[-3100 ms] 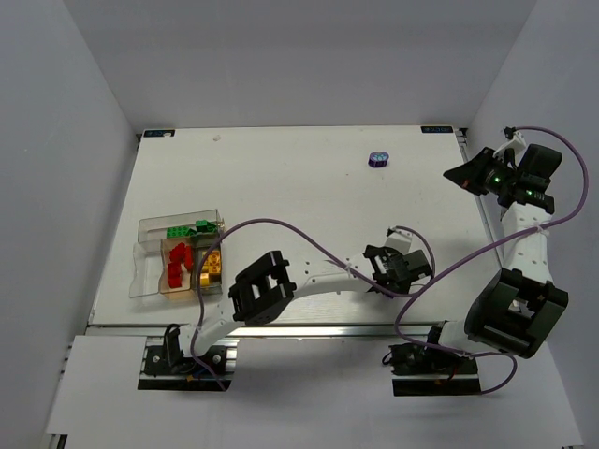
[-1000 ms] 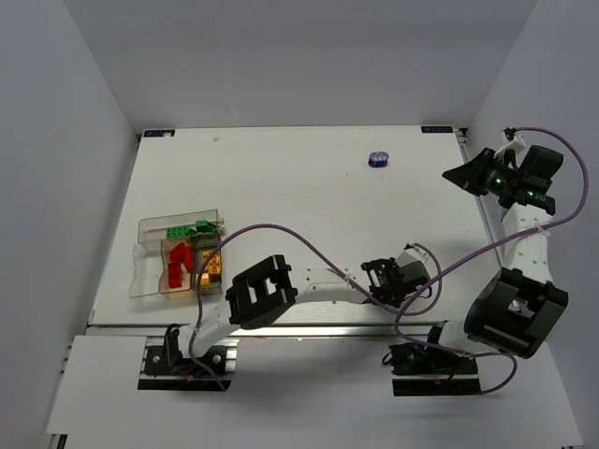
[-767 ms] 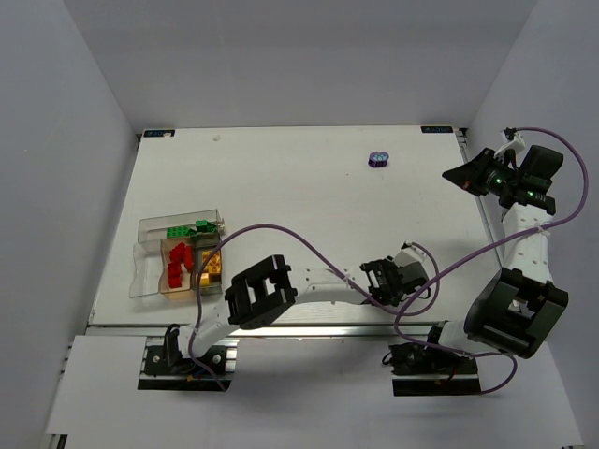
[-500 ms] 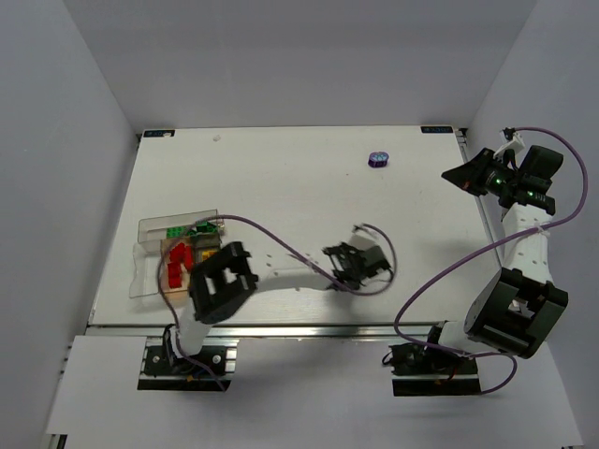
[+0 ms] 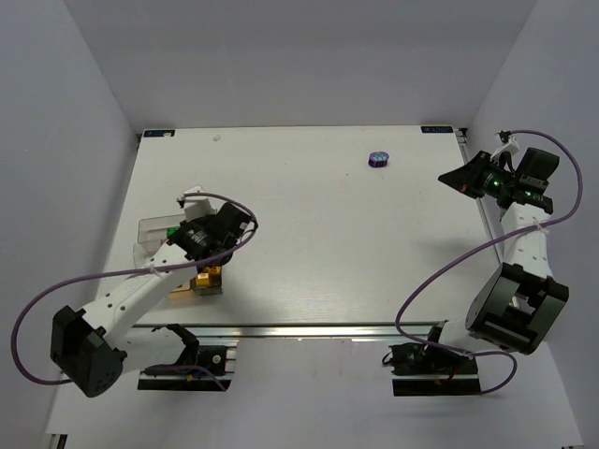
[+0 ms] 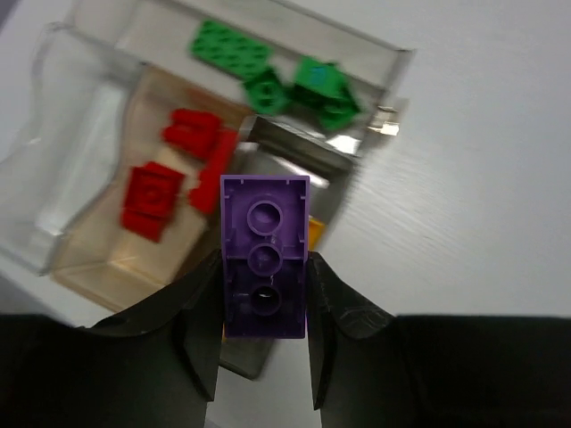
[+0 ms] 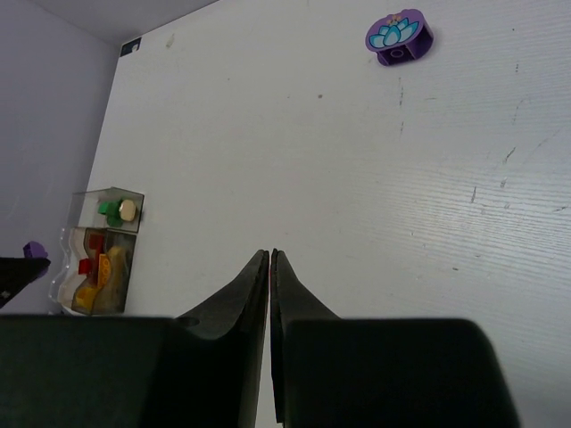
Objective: Sort the legos into containers by color
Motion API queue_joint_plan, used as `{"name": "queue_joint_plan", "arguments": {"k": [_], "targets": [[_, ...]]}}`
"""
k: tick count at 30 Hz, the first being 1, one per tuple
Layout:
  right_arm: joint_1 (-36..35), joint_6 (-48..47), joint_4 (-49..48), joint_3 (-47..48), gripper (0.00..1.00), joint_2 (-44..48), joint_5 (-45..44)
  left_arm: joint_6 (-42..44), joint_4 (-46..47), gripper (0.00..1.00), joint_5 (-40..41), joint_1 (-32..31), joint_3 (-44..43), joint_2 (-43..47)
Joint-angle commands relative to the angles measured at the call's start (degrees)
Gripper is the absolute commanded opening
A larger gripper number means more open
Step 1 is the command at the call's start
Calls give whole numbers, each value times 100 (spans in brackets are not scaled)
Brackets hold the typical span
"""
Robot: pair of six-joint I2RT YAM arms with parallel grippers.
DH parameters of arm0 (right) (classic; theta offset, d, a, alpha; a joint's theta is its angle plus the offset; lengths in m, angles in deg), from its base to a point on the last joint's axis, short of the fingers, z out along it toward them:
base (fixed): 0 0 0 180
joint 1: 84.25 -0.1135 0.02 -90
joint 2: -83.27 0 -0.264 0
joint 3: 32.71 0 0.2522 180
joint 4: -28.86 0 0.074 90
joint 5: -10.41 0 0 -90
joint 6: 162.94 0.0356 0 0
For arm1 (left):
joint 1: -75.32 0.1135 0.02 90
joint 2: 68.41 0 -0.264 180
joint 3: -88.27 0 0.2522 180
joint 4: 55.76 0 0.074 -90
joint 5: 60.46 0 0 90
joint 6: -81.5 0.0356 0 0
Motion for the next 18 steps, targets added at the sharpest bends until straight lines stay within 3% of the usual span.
{"name": "queue_joint_plan", "arguments": {"k": [1,8,14,18], "targets": [[0,-16,-169,-23,9,2,164,-341,-378,0,519,793,410,-52],[9,72,-204,-50,9,-33,357,830,574,0,-8,2699,596,-15],[27,80,-204,-32,9,-147,533,1165,820,0,-474,3878,428,-393],[0,116,-204,-23,9,-208,612,1208,881,0,-738,4311,603,-736]]}}
